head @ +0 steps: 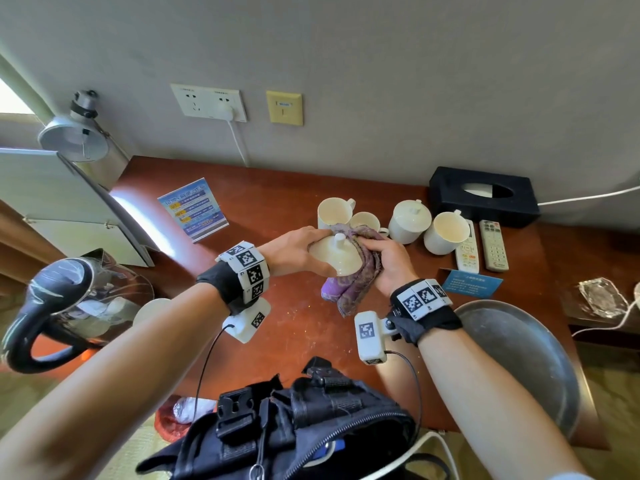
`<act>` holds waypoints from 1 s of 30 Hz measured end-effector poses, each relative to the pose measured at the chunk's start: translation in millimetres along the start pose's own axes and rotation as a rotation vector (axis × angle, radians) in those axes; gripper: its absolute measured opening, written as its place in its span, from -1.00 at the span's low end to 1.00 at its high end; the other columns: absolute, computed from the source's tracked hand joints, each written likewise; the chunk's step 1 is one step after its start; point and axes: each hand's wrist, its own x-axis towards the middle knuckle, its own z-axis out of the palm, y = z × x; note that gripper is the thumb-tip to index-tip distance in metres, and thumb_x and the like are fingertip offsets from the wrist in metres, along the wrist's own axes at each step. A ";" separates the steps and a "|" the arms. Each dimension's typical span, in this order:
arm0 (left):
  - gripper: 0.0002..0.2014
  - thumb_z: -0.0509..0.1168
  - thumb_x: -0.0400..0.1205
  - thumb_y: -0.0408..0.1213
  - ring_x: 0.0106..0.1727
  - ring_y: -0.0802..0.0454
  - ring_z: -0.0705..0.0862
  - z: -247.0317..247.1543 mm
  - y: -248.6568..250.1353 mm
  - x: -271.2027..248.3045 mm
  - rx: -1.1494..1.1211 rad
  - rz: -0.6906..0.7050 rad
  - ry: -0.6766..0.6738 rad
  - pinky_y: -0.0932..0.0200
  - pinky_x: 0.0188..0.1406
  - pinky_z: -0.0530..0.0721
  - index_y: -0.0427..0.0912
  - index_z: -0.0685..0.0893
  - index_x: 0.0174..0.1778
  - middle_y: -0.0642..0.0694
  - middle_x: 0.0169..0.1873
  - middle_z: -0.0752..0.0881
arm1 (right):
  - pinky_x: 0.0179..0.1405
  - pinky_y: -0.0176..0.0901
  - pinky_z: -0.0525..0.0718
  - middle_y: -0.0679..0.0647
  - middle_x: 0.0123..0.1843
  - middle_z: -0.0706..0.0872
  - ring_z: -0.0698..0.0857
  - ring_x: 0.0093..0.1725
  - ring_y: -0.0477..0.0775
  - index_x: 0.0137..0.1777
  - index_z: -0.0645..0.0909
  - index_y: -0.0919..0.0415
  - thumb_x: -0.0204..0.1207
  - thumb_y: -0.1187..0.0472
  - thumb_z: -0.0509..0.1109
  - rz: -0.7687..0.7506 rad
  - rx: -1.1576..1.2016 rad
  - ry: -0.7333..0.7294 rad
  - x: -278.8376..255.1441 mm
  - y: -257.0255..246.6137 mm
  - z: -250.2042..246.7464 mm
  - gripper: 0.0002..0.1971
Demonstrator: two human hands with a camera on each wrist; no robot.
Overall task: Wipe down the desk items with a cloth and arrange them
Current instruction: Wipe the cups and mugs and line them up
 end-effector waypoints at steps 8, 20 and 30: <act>-0.28 0.57 0.49 -0.03 0.05 -0.03 0.51 13.9 -8.6 -4.0 0.126 -0.017 -0.002 0.17 -0.07 0.49 -0.08 0.43 0.53 -0.03 0.07 0.48 | -0.03 0.00 0.79 0.27 -0.11 0.83 0.82 -0.11 0.18 -0.08 0.77 0.36 0.48 0.51 0.43 -0.022 0.003 0.112 2.4 8.6 8.5 -0.88; -0.39 0.65 0.32 0.07 -0.06 0.06 0.65 13.5 -7.6 -13.5 0.036 -0.063 0.236 0.28 -0.24 0.53 -0.01 0.60 0.21 0.08 -0.02 0.67 | 0.18 0.02 0.76 0.19 0.07 0.82 0.79 0.11 0.17 0.17 0.75 0.28 0.47 0.45 0.47 -0.396 -0.338 0.086 -26.7 25.0 21.3 -0.72; -0.10 0.64 0.38 -0.03 0.07 0.03 0.63 14.8 -13.3 -17.4 -0.118 -0.068 0.289 0.43 -0.22 0.53 -0.15 0.37 0.58 -0.04 0.18 0.61 | 0.53 -0.11 0.49 0.00 0.50 0.62 0.57 0.48 -0.13 0.56 0.50 0.13 0.56 0.25 0.36 -0.468 -0.497 -0.147 -57.7 24.0 19.1 -0.47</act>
